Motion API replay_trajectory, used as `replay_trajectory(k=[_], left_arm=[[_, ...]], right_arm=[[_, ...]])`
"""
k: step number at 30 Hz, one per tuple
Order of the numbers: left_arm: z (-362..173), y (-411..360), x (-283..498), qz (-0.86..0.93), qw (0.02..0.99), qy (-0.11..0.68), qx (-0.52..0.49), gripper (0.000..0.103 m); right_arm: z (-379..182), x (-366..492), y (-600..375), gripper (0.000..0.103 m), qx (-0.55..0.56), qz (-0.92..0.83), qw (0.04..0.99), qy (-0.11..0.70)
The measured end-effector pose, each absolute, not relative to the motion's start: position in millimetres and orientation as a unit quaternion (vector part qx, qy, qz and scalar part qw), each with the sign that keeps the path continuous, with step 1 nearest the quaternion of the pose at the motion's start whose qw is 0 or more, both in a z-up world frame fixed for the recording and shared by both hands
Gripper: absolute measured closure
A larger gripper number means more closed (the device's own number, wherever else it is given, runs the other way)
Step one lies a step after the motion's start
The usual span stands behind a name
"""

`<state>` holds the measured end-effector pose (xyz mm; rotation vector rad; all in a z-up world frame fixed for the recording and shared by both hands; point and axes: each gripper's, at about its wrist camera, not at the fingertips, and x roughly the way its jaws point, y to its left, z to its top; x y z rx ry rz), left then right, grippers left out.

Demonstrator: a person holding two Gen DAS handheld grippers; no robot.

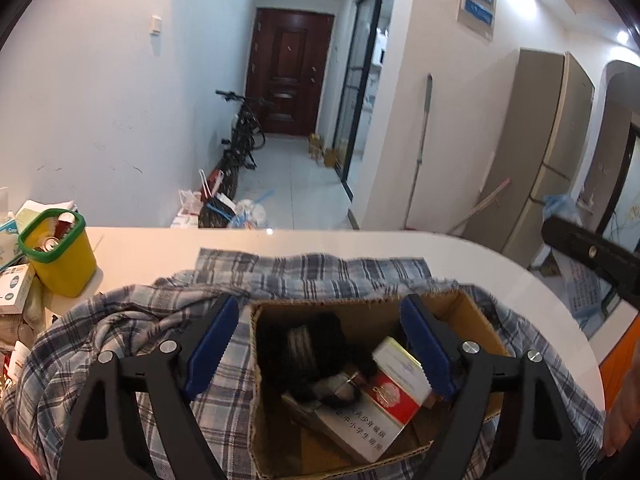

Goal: Organize objects
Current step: 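Lower the black cloth item into the box and open the left tool, then lower the light blue box into the cardboard box and open the right tool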

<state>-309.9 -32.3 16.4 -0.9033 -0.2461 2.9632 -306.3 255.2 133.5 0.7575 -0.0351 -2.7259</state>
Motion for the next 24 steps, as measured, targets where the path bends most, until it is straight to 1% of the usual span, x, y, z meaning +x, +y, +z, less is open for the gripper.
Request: replay_trajectory(k=[6,10,16,21,24], left_arm=[[24,-44,-306,0.954,0.008,-0.107,-0.279,0.018],[26,-44,-305,0.954,0.009,-0.108,-0.279,0.018],[36,-34,-295,0.964,0.0,-0.078,-0.253,0.018],[42,-30,-291,0.97,-0.006,-0.06,-0.234,0.017],[45,-31,-289,0.971,-0.007,-0.062,-0.232,0.017]], right_arm=[[135,-307,256,0.067,0.263,-0.952,0.153,-0.017],[135,-306,255,0.067,0.259,-0.953,0.156,-0.017],[125,-310,246,0.067,0.256,-0.952,0.169,-0.005],[105,-325,234,0.067,0.302,-0.937,0.176,0.008],[95,-329,227,0.066,0.322,-0.931,0.171,0.024]])
